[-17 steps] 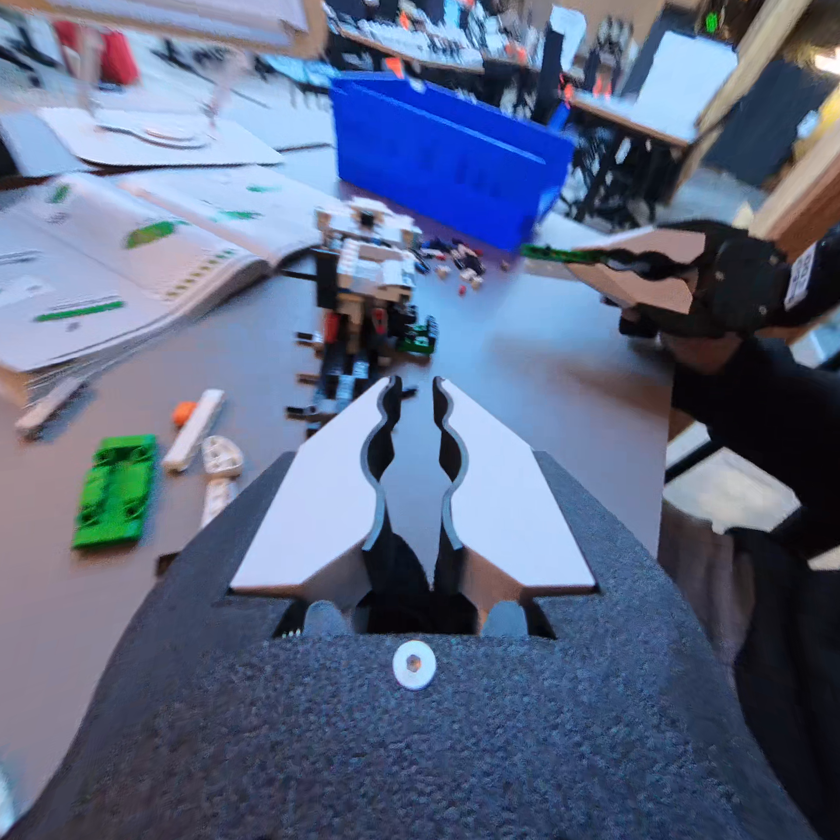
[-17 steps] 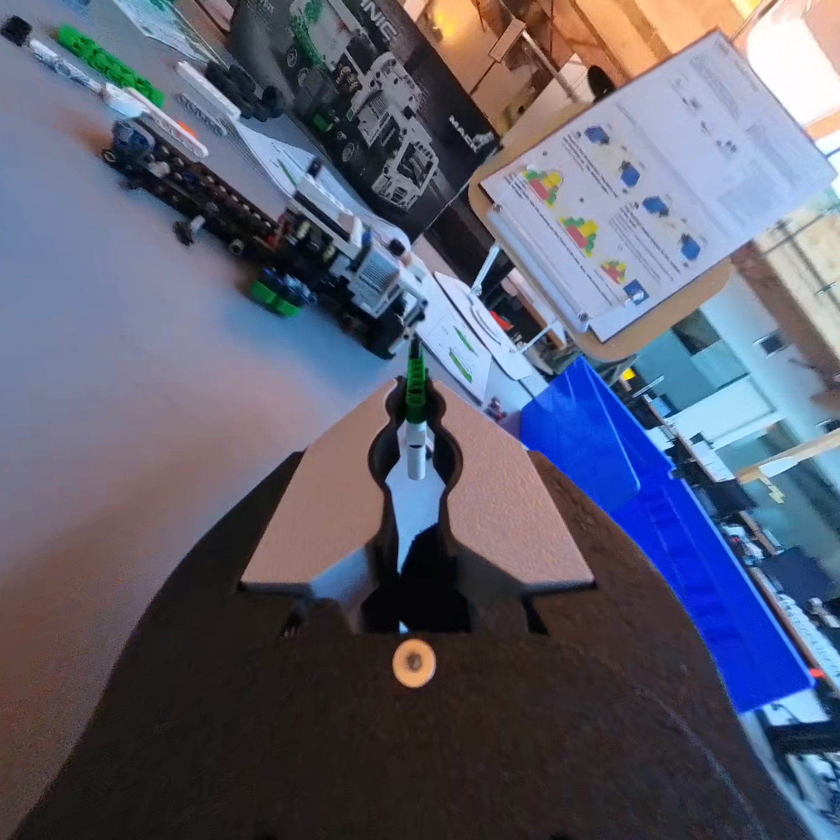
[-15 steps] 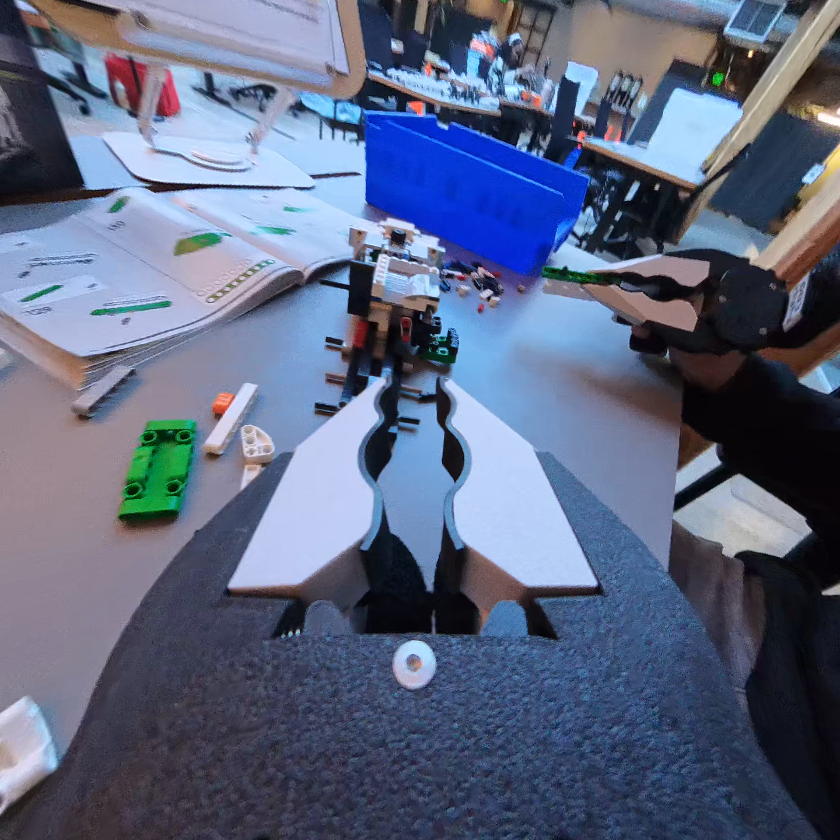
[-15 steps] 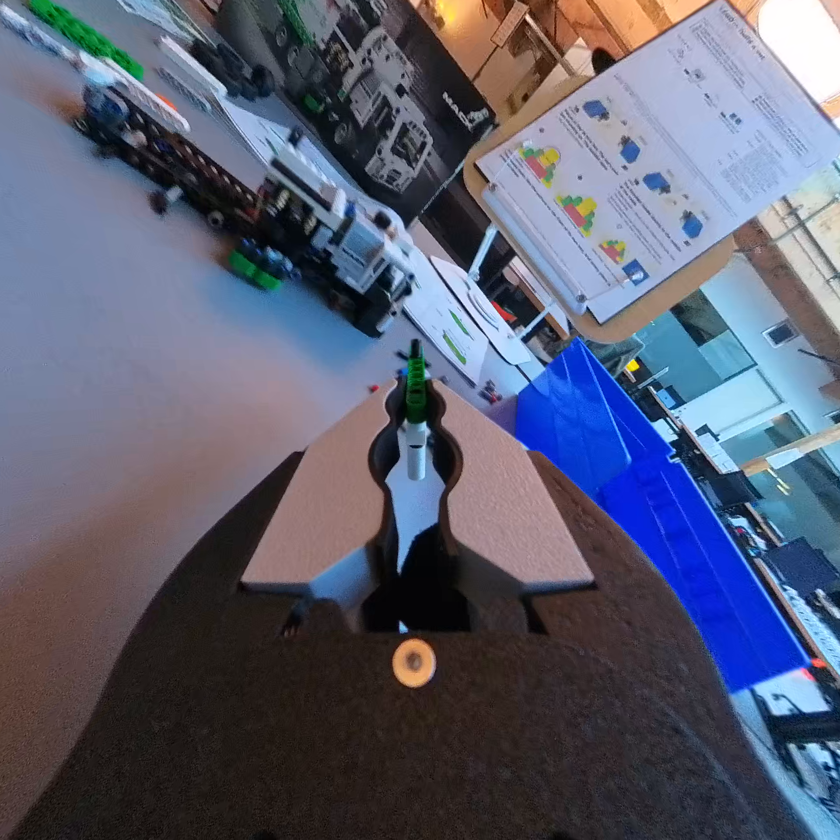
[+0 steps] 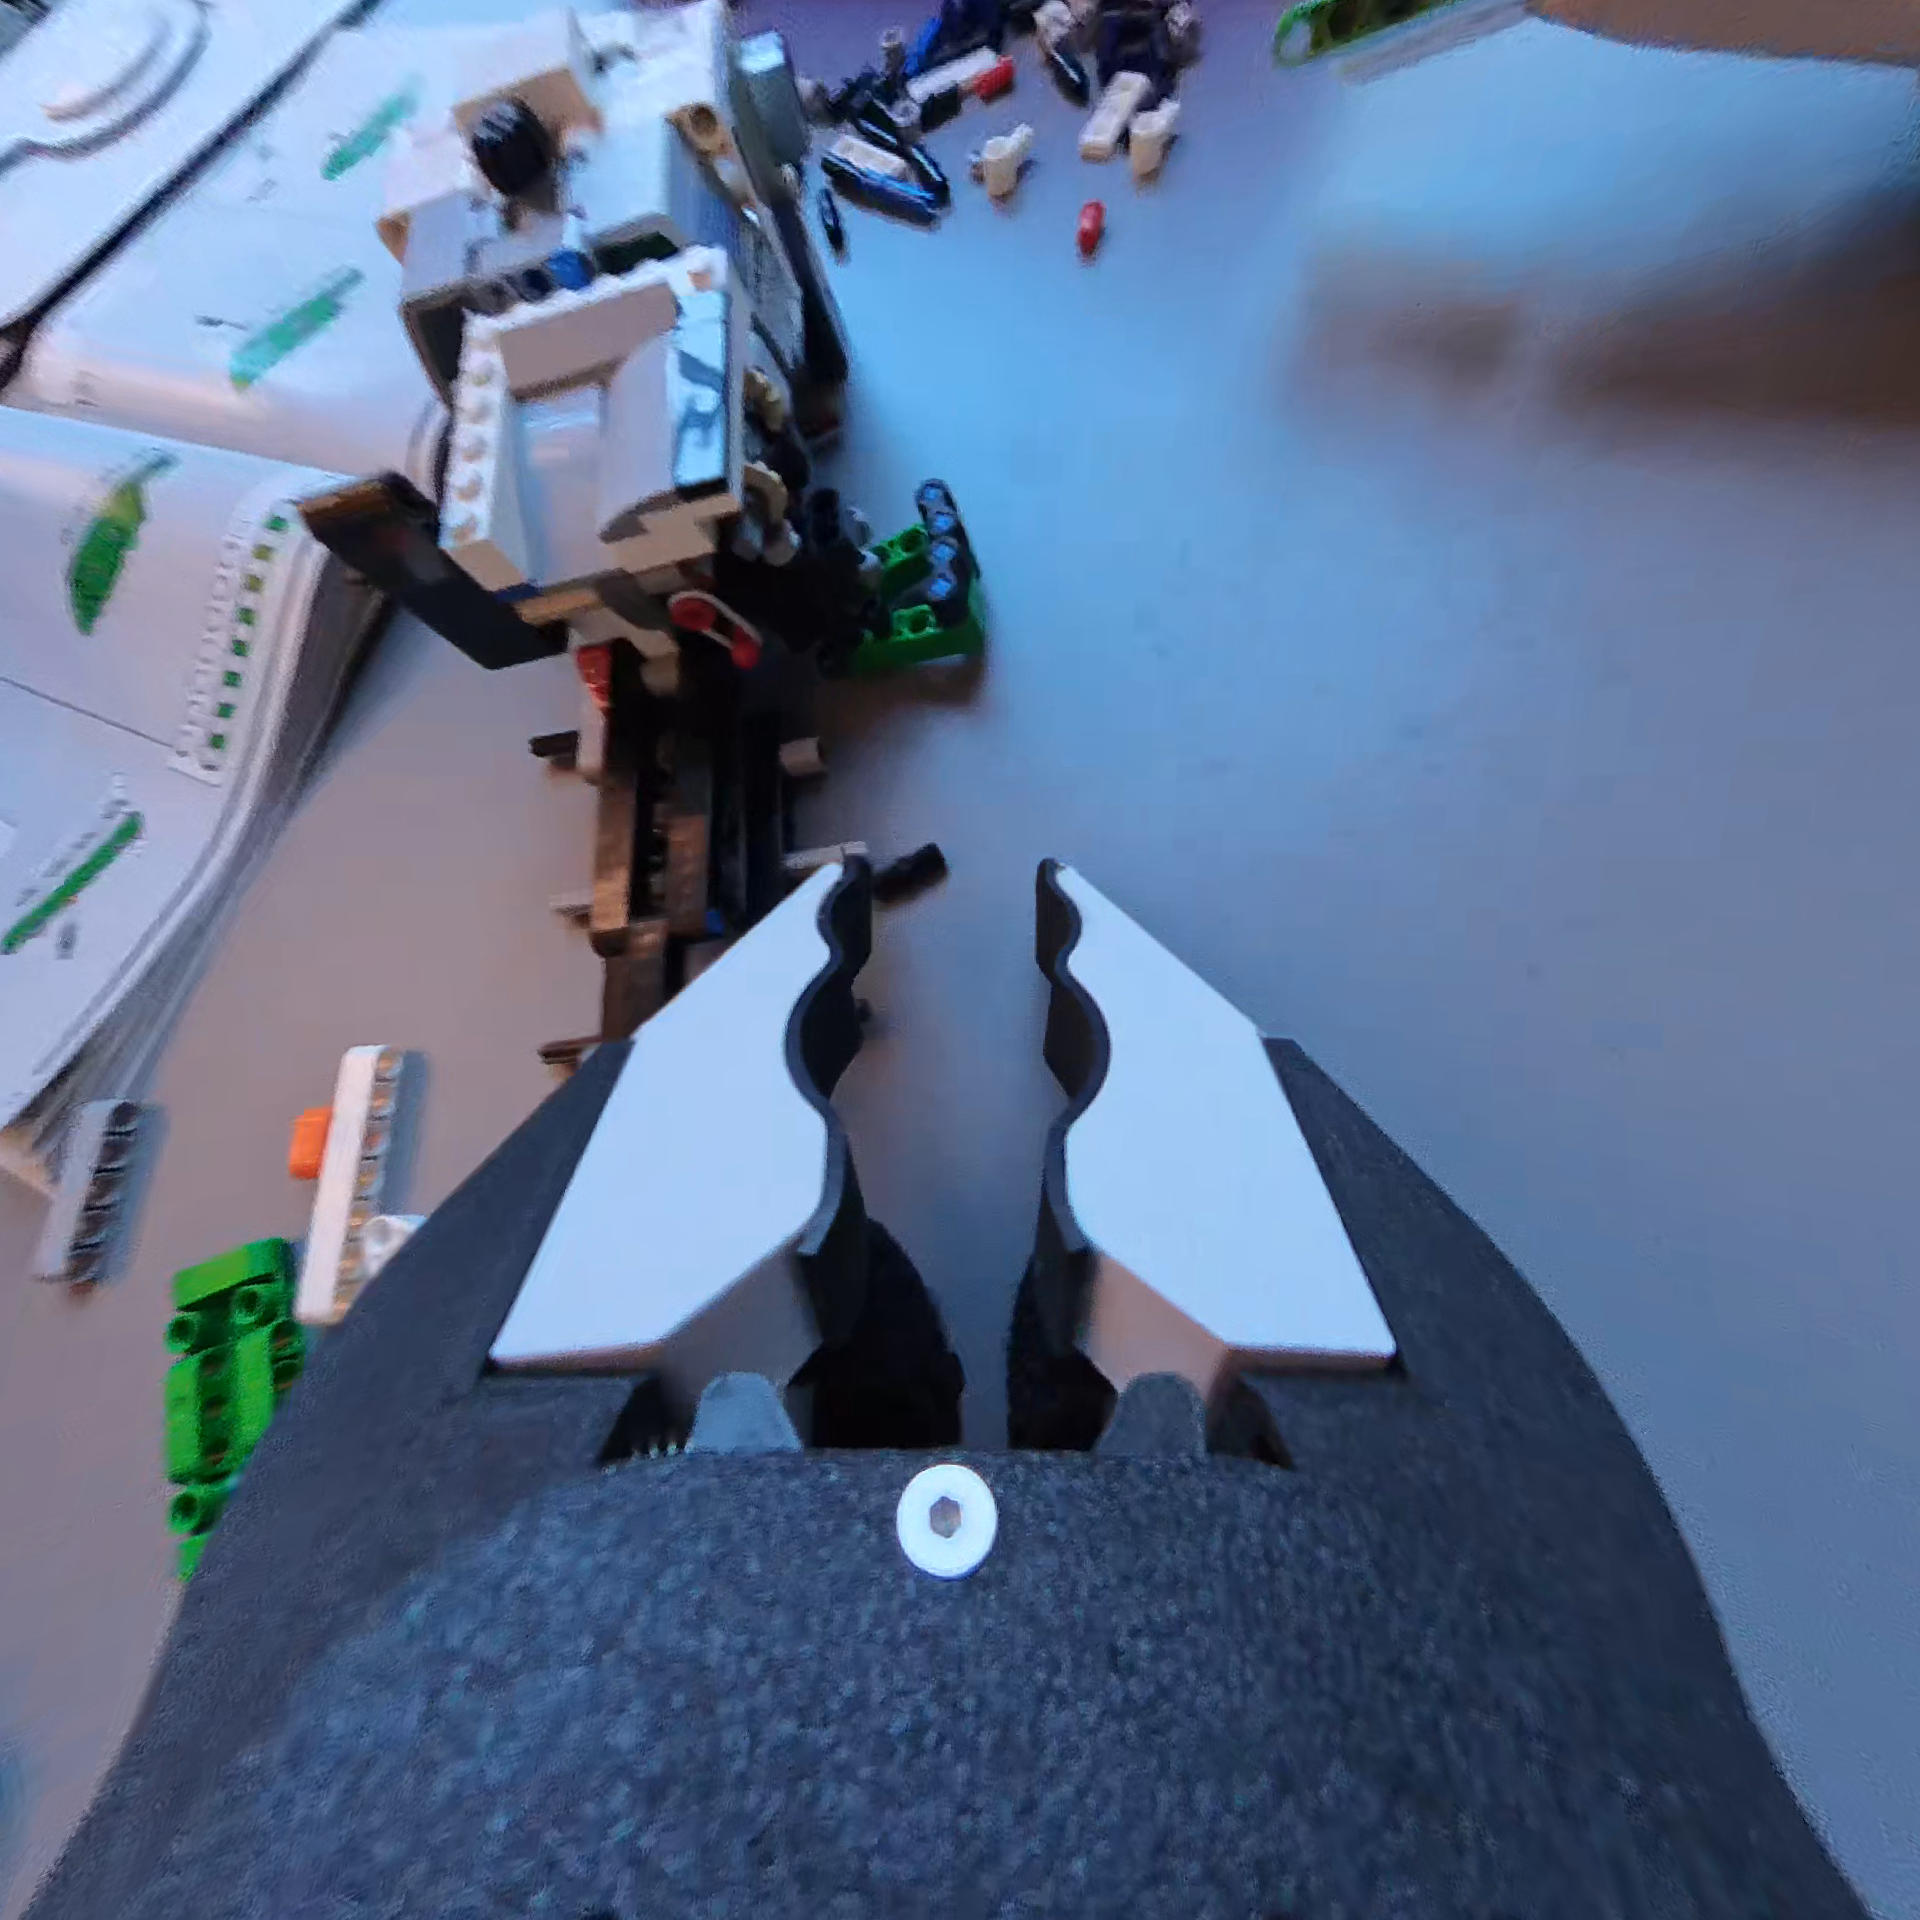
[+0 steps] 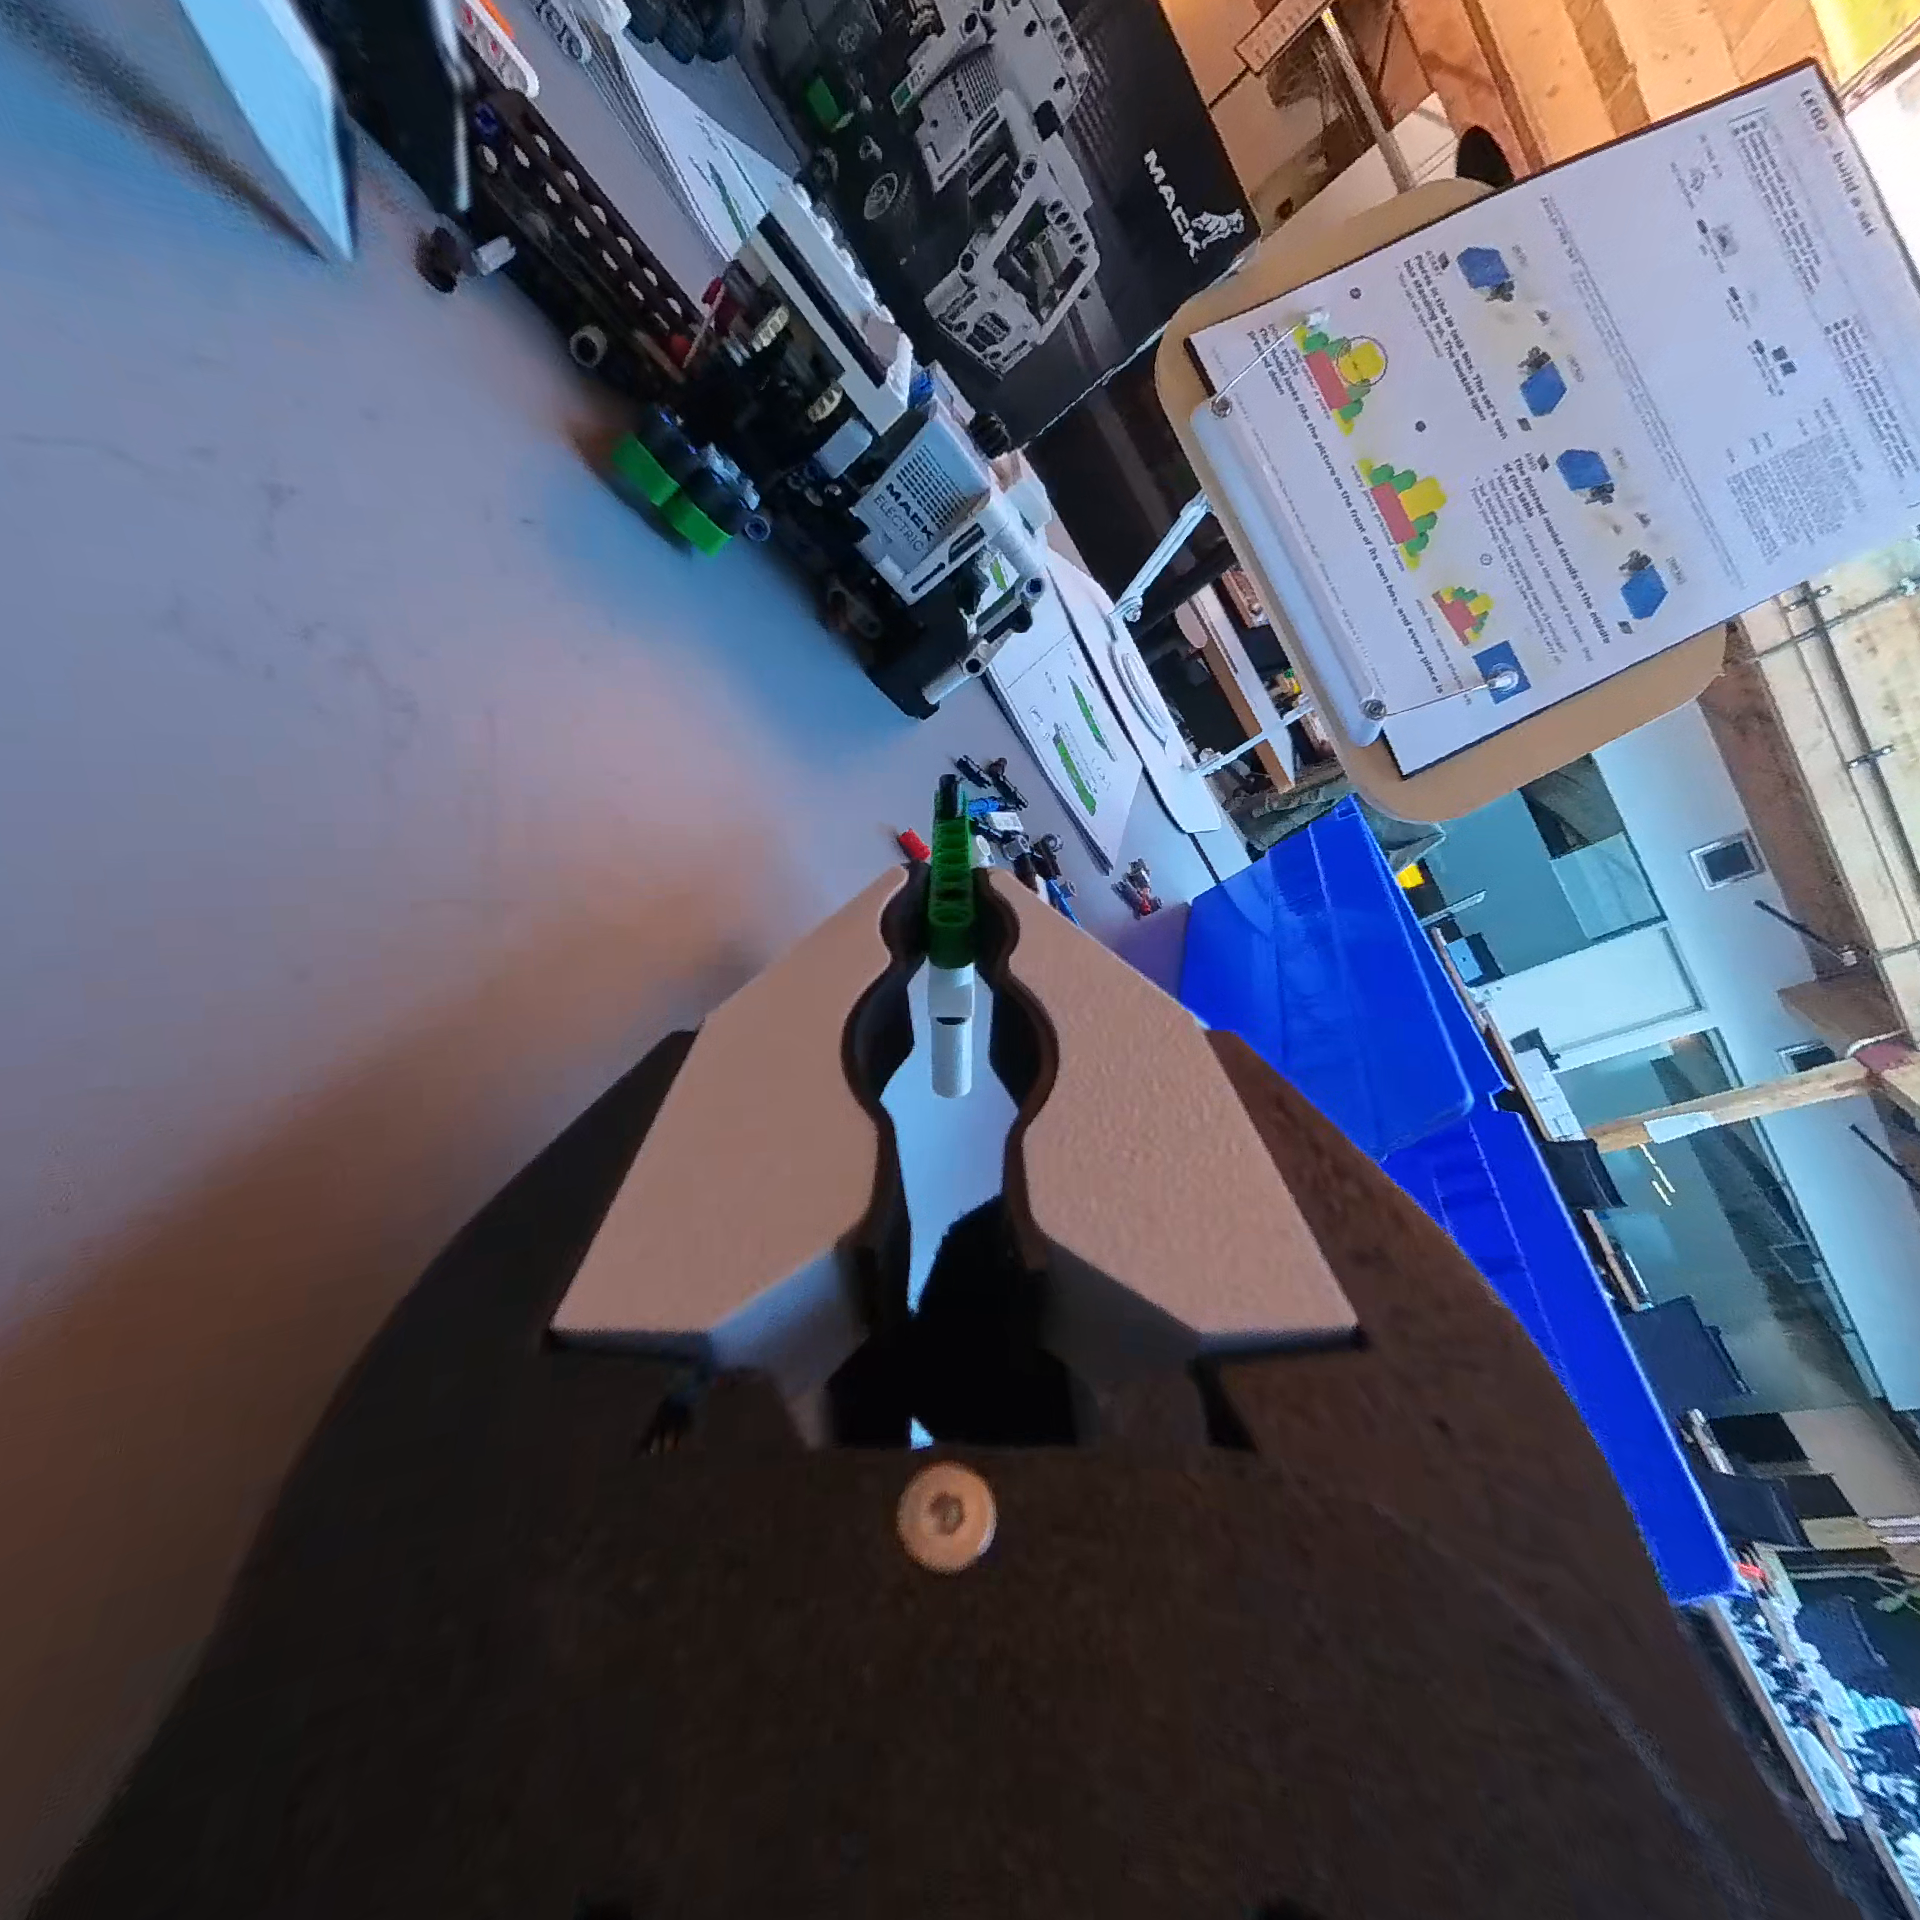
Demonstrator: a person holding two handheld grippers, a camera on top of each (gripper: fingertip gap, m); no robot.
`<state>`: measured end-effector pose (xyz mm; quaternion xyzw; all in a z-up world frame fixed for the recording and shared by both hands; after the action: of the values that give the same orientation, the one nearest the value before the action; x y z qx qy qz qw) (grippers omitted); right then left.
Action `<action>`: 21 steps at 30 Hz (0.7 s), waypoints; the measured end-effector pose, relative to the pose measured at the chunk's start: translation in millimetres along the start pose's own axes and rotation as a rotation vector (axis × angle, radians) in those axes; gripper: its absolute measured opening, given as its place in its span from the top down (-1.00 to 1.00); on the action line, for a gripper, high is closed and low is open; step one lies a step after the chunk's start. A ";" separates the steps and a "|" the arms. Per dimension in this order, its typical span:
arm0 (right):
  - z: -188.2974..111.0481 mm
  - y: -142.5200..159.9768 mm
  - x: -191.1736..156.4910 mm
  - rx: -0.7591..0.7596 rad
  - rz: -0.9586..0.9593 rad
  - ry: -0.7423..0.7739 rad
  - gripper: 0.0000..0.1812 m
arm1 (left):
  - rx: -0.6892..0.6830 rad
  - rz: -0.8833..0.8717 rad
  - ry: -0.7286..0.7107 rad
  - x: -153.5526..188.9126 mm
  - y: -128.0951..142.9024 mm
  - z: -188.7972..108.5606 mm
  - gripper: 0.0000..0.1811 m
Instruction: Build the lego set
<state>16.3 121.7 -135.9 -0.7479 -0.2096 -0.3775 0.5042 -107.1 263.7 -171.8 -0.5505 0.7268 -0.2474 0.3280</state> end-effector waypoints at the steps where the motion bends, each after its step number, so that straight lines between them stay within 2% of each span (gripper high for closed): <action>1: -0.2 -0.5 -0.2 0.005 0.003 -0.005 0.93 | 0.013 -0.003 -0.012 -2.9 -2.3 -0.3 0.67; 5: -0.2 -1.8 -3.1 0.014 -0.002 -0.026 0.93 | 0.003 -0.061 0.038 -5.7 -4.5 5.4 0.65; 10: 0.3 -1.6 -4.5 0.015 0.006 -0.043 0.93 | -0.039 -0.087 0.098 -2.1 -0.5 6.4 0.72; 15: 0.6 -0.7 -3.9 0.015 0.032 -0.059 0.93 | -0.024 -0.098 0.216 18.2 1.3 0.0 0.74; 18: 1.2 -0.4 -4.9 0.011 0.026 -0.063 0.93 | -0.012 -0.083 0.176 12.0 1.0 -2.8 0.73; 21: 1.8 -0.1 -6.0 0.007 0.020 -0.066 0.93 | -0.021 -0.173 0.137 1.3 -1.5 -2.7 0.70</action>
<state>13.1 123.8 -140.9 -0.7603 -0.2202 -0.3467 0.5033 -108.5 262.0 -169.2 -0.5961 0.7000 -0.3044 0.2492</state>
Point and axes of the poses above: each gripper's, where its closed fingertips meet, z out along the fingers, y out of its underside, x = y × z across the jaws, the point moved 2 cm from there along -z, back along the fingers, and after that the axes turned 2 degrees about -x, right-handed, at the moved point
